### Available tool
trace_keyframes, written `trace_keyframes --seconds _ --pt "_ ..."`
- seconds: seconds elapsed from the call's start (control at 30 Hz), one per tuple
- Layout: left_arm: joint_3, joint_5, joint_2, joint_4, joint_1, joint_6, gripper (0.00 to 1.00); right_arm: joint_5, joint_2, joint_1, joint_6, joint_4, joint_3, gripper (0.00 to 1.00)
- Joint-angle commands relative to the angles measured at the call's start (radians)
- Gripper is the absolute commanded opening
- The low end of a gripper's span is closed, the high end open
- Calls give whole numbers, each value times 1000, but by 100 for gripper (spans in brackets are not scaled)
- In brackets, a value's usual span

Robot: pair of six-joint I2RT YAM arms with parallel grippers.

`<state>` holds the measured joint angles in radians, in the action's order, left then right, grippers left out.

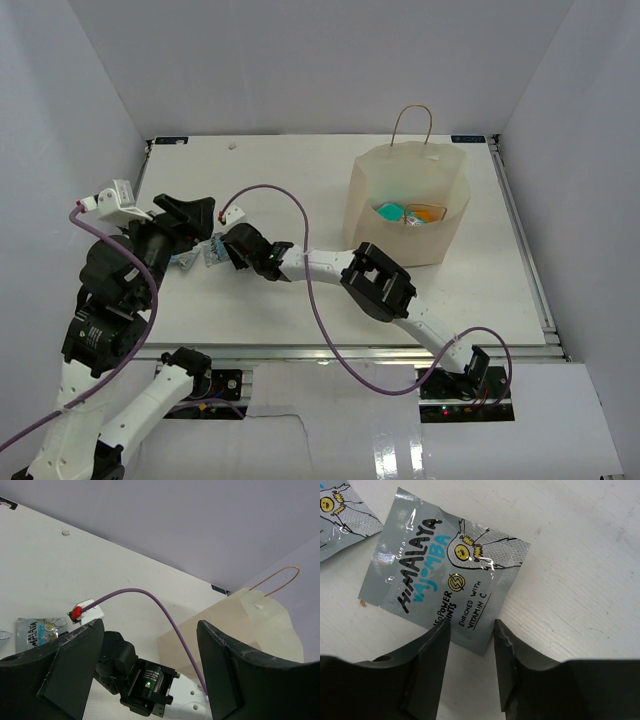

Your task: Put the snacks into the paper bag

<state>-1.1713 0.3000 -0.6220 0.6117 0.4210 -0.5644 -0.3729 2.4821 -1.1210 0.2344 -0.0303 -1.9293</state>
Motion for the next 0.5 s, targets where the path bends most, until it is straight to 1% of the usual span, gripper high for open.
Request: trace_keyframes --seconds 0.0,0.03,0.13,0.17,0.47 --pt "4 -21 10 20 2 -18 87 17 12 6 32 125 70 42" --pt "4 -24 10 23 2 -20 87 28 9 9 34 122 76 41" --pt "10 -27 10 29 2 -29 87 40 -3 20 28 110 98 15" --pt "13 -29 10 28 2 -29 87 43 -6 24 22 107 101 8" --pt "65 -38 5 28 2 -34 88 144 -80 70 -20 66 154 8"
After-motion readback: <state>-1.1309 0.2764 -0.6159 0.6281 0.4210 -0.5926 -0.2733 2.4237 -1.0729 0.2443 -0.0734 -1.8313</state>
